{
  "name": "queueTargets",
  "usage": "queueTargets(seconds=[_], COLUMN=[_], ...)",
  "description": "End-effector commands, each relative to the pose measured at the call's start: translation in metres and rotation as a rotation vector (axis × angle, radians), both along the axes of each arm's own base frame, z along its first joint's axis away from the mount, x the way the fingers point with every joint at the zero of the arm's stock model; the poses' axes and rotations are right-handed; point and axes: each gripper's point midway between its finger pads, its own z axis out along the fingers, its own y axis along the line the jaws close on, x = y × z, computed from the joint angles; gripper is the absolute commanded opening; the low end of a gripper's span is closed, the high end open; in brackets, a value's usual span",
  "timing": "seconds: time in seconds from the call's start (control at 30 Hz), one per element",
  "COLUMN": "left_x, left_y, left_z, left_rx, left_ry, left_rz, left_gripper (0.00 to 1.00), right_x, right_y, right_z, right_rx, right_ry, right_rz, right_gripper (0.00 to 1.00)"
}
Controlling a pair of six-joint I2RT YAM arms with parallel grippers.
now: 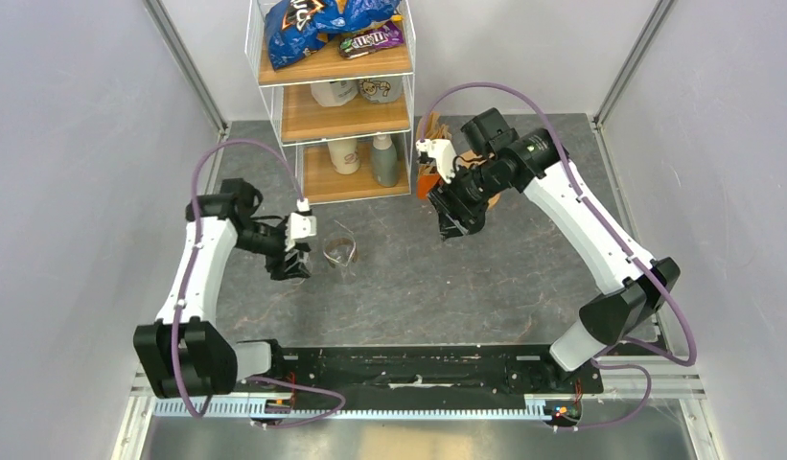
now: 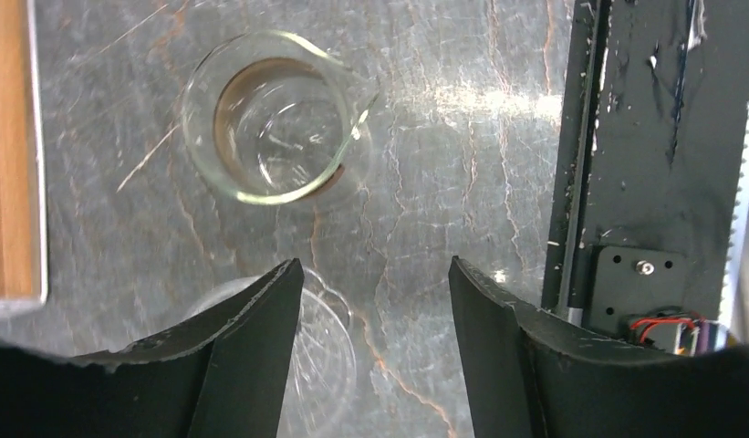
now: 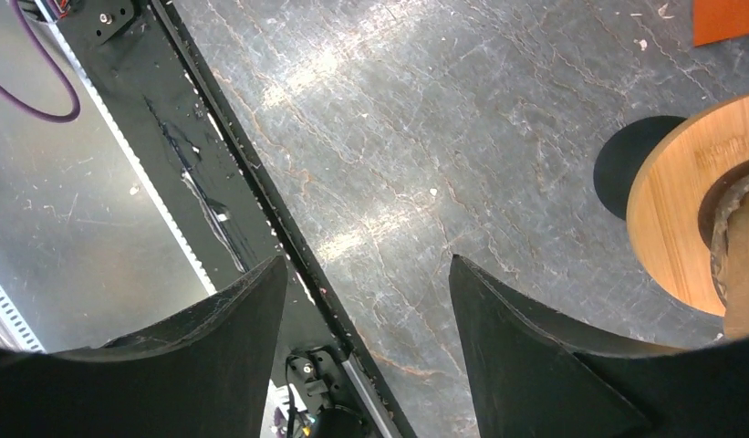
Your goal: Place the coffee filter in the dripper
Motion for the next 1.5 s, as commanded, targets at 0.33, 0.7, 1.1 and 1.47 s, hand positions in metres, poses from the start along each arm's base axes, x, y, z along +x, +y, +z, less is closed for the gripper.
queueTargets(seconds=[0.33,0.7,1.1,1.47], left_x=[0.038,0.063,0.051,0.058], left_y=[-0.02,-0.05,-0.136,-0.177], left_z=[-0.066,-0.072,-0.07,-0.05], left_rx=[0.143,0.138,0.092,0.051], left_ry=[-0.064,-0.149,-0.154,-0.101], left_rz=[-0.127,-0.109,-0.244,-0.1], left_gripper=[0.5,0.49,0.51,0.53], right_x=[-0.005,-0.004,-0.008,0.0], right_y=[-0.019,-0.025,-0.038,-0.049], right_z=[0.043,0.042,0.038,0.04], right_rx=[0.079,0.08,0.068,0.093], right_ry=[-0.09,-0.087,-0.079,-0.061], right_rz=[-0.081,-0.095,-0.117,-0.17], right_gripper=[0.75,0.75,0.76,0.76])
